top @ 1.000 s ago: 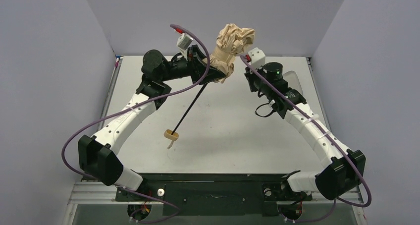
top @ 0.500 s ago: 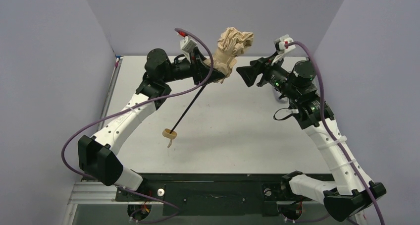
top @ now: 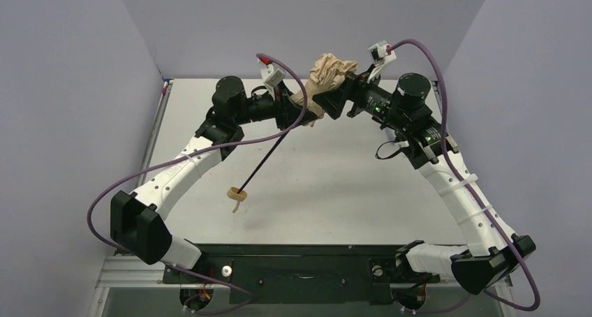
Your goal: Open the umbrella
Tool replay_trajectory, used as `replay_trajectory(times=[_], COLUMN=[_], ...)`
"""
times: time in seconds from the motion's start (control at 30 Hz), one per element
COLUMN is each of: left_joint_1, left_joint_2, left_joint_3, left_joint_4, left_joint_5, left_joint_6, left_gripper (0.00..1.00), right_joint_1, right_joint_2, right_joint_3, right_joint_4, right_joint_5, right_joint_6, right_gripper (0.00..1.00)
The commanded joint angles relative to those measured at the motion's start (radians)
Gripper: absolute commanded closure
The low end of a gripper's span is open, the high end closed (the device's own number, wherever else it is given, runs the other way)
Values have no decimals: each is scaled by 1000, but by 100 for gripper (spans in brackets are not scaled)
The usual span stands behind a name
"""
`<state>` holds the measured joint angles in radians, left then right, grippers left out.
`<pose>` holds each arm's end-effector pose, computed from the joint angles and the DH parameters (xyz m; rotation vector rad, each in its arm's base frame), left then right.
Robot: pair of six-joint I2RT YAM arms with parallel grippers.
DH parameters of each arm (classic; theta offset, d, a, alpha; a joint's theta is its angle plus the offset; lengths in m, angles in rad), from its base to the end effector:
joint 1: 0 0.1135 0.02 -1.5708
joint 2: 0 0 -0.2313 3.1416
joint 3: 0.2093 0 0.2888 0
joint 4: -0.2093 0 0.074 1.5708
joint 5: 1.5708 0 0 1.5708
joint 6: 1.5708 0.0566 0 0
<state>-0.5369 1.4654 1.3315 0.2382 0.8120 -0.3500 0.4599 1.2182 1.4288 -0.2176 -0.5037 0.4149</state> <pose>0.3193 -0.2378 0.3770 0.8442 1.4124 -1.2839 0.2813 0.1698 0.4474 -0.4534 1.6215 1.0664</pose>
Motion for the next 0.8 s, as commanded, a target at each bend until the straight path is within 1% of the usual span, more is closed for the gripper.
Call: replay_trajectory(times=[0.0,0.07,0.1,0.13,0.17,0.2,0.23,0.27,0.37,0.57,0.63,0.67,0.7,0.73,0.77], left_joint_1=[-29,-40,-45,-46,-47,-47,-45,-44,-31,-11,-3,5,11,20,25], left_joint_2=[-75,-80,-80,-80,-77,-73,-70,-65,-57,-50,-51,-50,-50,-45,-43], left_joint_3=[-8,-7,-4,-2,2,6,13,16,29,23,14,8,5,6,8], left_joint_4=[42,31,27,25,25,24,22,20,20,70,93,106,129,137,141], left_joint_5=[-8,-3,-1,-1,4,7,9,10,12,28,44,49,58,62,64], left_joint_6=[66,86,95,97,95,93,91,87,71,15,-3,-30,-46,-71,-78], left_gripper=[100,100,100,100,100,100,100,100,100,100,100,100,100,100,100], right_joint_1=[-2,-1,-1,-1,0,-2,-2,-4,-12,-24,-31,-35,-46,-50,-60], right_joint_2=[10,17,18,19,18,17,14,12,3,11,17,20,20,23,25], right_joint_3=[47,38,34,27,25,17,13,1,-22,-37,-37,-36,-29,-25,-15], right_joint_4=[16,22,28,31,36,38,42,45,60,70,72,72,69,61,55], right_joint_5=[34,48,56,57,58,59,61,61,48,22,11,-4,-11,-32,-45], right_joint_6=[54,62,67,67,65,63,58,56,54,43,43,44,46,49,49], right_gripper=[24,31,38,41,49,53,60,63,79,97,100,99,92,80,74])
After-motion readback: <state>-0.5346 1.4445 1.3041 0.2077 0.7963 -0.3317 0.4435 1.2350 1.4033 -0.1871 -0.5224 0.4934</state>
